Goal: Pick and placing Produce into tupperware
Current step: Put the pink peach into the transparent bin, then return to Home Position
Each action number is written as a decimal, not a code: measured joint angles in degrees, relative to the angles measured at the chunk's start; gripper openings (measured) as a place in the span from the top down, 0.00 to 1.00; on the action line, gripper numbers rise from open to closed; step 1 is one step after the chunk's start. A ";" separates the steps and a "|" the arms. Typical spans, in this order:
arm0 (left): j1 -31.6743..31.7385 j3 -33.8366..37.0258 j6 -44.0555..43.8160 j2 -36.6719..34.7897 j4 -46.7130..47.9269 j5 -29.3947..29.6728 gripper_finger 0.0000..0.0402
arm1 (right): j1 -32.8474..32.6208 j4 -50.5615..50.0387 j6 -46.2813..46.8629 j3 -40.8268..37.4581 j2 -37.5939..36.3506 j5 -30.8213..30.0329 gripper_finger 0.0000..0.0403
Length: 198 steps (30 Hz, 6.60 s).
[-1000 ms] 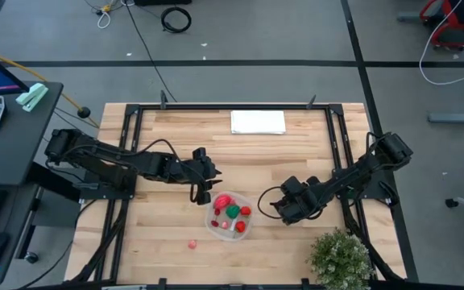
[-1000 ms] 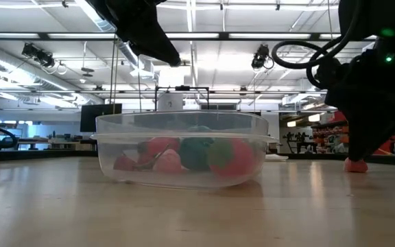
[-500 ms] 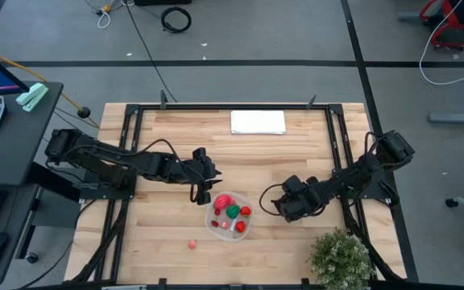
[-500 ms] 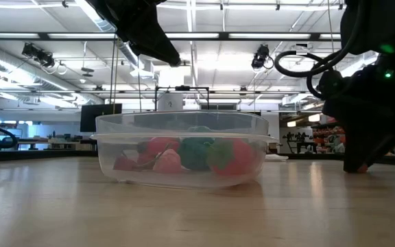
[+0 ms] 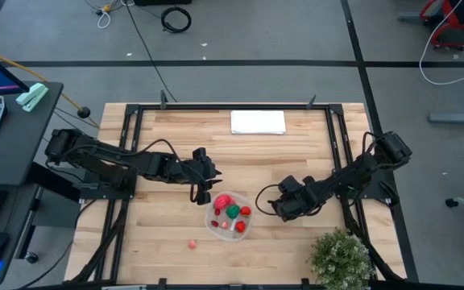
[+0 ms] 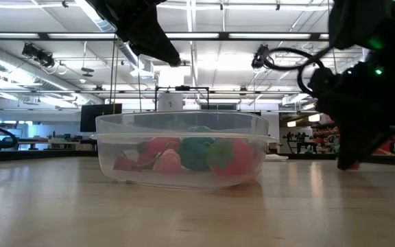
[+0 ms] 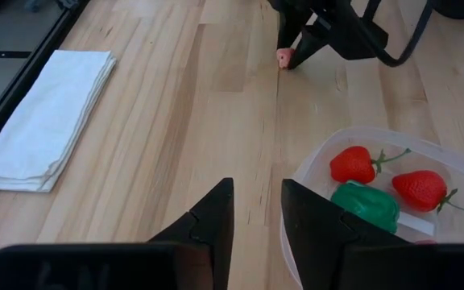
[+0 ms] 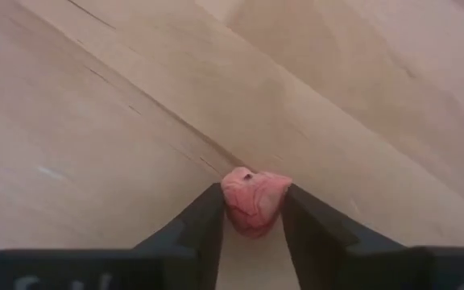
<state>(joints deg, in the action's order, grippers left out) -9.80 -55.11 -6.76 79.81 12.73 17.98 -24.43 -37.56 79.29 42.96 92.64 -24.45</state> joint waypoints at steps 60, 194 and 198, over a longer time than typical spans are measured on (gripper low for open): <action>-21.23 0.00 -19.04 0.94 23.98 -20.78 0.75 | 4.83 34.82 -44.27 16.33 8.13 3.91 0.46; -19.10 -47.14 -37.60 -29.32 77.26 22.39 0.77 | 18.40 9.06 -70.27 16.35 -31.42 18.54 0.49; -19.08 -33.03 -42.33 -40.30 75.77 21.95 0.79 | 18.40 6.87 -69.64 16.35 -36.45 18.56 0.49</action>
<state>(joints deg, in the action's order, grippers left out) -28.88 -88.14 -49.09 39.51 88.50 39.93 -6.02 -30.70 9.65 59.31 56.19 -5.89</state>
